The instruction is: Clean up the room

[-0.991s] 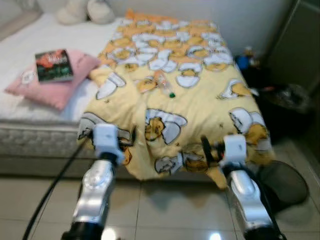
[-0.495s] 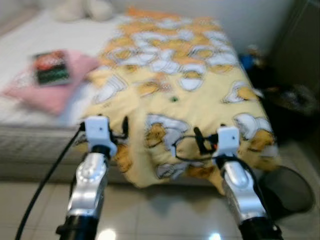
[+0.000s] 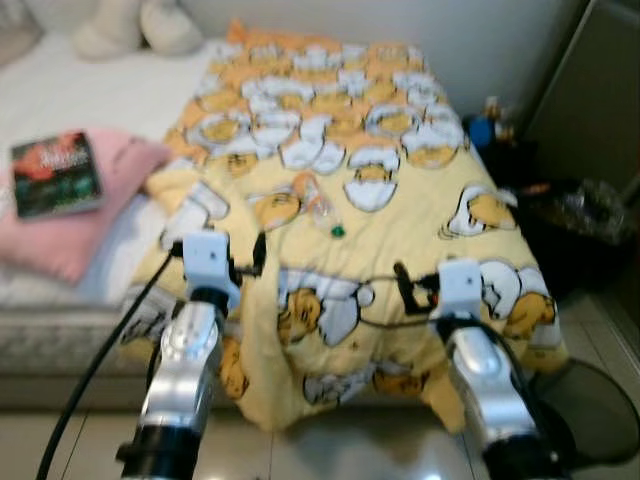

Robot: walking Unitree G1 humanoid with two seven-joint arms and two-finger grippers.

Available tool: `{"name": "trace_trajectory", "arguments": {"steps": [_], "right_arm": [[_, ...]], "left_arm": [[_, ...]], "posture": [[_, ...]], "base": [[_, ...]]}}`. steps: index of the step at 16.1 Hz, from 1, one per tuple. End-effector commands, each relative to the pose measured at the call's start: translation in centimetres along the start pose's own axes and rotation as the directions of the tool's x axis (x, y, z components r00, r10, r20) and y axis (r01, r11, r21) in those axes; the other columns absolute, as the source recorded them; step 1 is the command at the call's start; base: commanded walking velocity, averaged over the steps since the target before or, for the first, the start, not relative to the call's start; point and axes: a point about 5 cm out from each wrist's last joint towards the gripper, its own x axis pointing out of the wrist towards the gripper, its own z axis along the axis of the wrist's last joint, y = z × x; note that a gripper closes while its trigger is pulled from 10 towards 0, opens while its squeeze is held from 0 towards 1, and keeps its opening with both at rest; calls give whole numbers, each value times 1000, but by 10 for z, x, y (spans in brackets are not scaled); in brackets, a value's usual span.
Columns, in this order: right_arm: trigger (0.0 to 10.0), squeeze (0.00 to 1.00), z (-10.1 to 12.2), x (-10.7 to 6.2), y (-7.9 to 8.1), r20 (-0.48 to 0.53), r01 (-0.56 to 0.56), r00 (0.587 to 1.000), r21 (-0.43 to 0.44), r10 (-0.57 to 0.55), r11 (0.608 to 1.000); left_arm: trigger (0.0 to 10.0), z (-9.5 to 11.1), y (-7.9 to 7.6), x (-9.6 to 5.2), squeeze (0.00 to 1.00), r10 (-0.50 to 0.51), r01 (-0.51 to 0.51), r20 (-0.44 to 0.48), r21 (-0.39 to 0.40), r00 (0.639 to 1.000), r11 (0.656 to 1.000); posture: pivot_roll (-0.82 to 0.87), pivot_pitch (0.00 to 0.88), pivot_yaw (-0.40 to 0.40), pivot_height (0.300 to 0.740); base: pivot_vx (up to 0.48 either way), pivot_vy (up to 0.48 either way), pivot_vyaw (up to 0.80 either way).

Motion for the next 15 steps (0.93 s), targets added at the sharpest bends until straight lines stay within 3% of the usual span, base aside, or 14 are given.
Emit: {"name": "trace_trajectory", "arguments": {"steps": [1, 3, 6, 11, 13, 15], "right_arm": [[10000, 0, 0, 1, -11, -5, 42, 999, -7, -42, 999], [10000, 0, 1, 3, -10, -5, 32, 999, -9, -32, 999], [10000, 0, 6, 10, -4, 7, 10, 1000, -3, -10, 1000], [10000, 0, 48, 47, 12, 77, -40, 996, 37, 37, 999], [10000, 0, 69, 71, 27, 46, -104, 994, 62, 102, 993], [10000, 0, 73, 80, 37, 7, -139, 990, 96, 139, 986]], "left_arm": [[10000, 1, -7, 3, 0, -13, 13, -2, -25, 1000, 1000], [10000, -2, -3, 2, 0, 16, -18, -24, -56, 1000, 998], [10000, -3, -2, 1, 0, 12, -13, -25, -39, 1000, 999], [10000, 1, -2, -3, 0, 8, -8, -12, -19, 1000, 1000], [10000, 7, 14, -3, 0, 49, -49, 0, 54, 999, 997], [10000, 23, 28, -1, 0, 26, -27, 20, 52, 999, 998]], "posture": [[-4, 0, 7, 740], [-4, 0, 11, 740], [3, 0, 10, 740], [25, 0, 9, 740], [64, 0, 6, 740], [112, 3, 0, 740]], "base": [[469, 0, 0], [461, 0, 0], [441, 0, 0], [442, 0, 0], [0, 0, 0], [0, 0, 0]]}}
